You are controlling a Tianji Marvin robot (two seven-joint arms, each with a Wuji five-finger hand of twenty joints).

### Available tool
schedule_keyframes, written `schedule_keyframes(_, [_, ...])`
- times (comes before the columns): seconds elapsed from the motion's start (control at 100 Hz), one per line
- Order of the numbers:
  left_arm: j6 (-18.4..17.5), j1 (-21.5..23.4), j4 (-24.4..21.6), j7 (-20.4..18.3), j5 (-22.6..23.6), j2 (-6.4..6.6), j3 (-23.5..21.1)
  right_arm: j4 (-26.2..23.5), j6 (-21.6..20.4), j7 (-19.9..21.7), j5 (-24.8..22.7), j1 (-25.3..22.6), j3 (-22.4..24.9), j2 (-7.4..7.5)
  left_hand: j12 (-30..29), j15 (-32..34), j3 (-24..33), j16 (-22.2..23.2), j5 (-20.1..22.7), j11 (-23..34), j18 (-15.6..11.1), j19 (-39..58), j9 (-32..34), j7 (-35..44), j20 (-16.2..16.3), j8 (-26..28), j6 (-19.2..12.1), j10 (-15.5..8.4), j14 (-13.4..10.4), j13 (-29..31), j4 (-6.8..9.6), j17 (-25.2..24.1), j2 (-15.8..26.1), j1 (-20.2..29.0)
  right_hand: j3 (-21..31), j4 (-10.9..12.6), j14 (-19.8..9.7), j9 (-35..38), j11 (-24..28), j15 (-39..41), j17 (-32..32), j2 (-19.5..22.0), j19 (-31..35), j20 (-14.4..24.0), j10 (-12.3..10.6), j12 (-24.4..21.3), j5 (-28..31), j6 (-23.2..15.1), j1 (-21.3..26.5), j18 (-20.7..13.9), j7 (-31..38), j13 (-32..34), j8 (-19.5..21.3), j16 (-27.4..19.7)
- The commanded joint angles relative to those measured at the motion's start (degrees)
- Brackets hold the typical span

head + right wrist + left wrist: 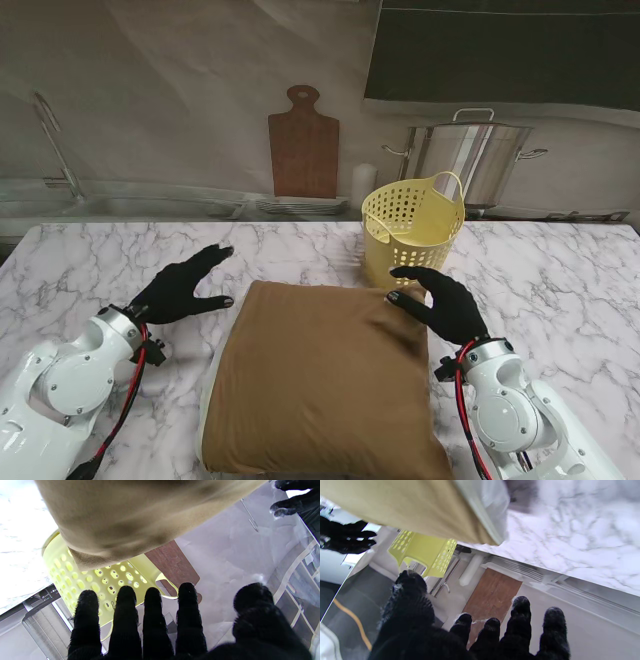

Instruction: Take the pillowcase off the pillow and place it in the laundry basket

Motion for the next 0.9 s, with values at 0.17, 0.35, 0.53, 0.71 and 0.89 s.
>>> schedule_keyframes(0.17, [1.68, -0.61, 4.55, -5.63, 1.26, 1.63, -0.86, -0.24, 0.65, 0.61, 0.05, 0.15, -0.74, -0.07, 1.74, 0.33, 2.17, -0.09, 4.16, 0.45, 0.76, -1.22, 1.98, 3.9, -0.31, 1.19, -1.63, -0.43, -1.34, 1.71, 2.58, 1.12, -1.96, 8.55, -1.37, 1.35, 0.19, -0.47, 0.43, 0.58, -0.27, 1.21, 0.96, -0.33, -0.14, -0.04, -0.56, 0.5, 0.63, 0.43, -0.59, 0.66, 0.3, 1.11])
schedule_keyframes(0.35, [2.97, -1.49, 6.42, -8.59, 1.96, 2.24, -0.38, -0.36, 0.9, 0.66, -0.18, 0.25, -1.12, -0.04, 3.16, 0.58, 1.7, 0.24, 7.31, 1.08, 0.65, -0.42, 3.4, 8.31, 0.87, 7.12, -0.81, -0.05, -1.0, 2.05, 3.53, 1.59, -2.15, 8.99, -1.38, 1.35, 0.22, -0.47, 0.45, 0.6, -0.18, 1.21, 1.0, -0.33, -0.14, -0.04, -0.54, 0.5, 0.57, 0.47, -0.58, 0.72, 0.31, 1.11])
schedule_keyframes(0.53, [3.1, -2.97, 7.82, -10.83, 1.82, 2.7, 1.5, -0.26, 1.08, 0.96, -0.06, 0.5, -1.37, 0.0, 3.55, 0.36, 1.41, 0.32, 10.87, 0.79, 0.43, 0.23, 3.73, 8.8, 1.37, 9.72, -5.85, -0.59, -0.86, 1.37, 2.61, 1.19, -2.74, 7.74, -1.35, 1.36, 0.17, -0.44, 0.49, 0.61, -0.27, 1.24, 0.95, -0.38, -0.13, -0.04, -0.5, 0.48, 0.57, 0.45, -0.57, 0.74, 0.32, 1.12])
schedule_keyframes(0.71, [2.97, -3.84, 8.25, -12.39, 4.19, 3.17, 3.0, -0.42, 0.94, 0.81, -0.08, 0.3, -1.27, -0.02, 3.05, 0.15, 1.71, 0.17, 7.9, 0.25, 0.04, 0.46, 2.13, 3.39, 1.63, 5.4, -9.42, -0.99, -0.87, 0.57, 2.41, 0.96, -2.41, 9.44, -1.35, 1.35, 0.26, -0.41, 0.47, 0.6, -0.34, 1.19, 0.91, -0.42, -0.08, -0.05, -0.47, 0.49, 0.52, 0.48, -0.57, 0.72, 0.32, 1.11])
schedule_keyframes(0.89, [2.95, -3.65, 8.52, -11.63, 3.2, 3.0, 4.15, -0.49, 0.94, 0.76, 0.16, 0.23, -1.29, -0.06, 3.28, 0.63, 1.06, 0.43, 5.72, 1.18, 0.18, 0.79, 4.79, 0.94, 1.9, 1.48, -8.9, -1.31, -0.59, 1.52, 2.09, 1.03, -1.38, 7.91, -1.44, 1.3, 0.19, -0.47, 0.43, 0.59, -0.44, 1.68, 0.82, -0.46, -0.16, -0.06, -0.47, 0.47, 0.3, 0.49, -0.57, 0.67, 0.33, 1.12])
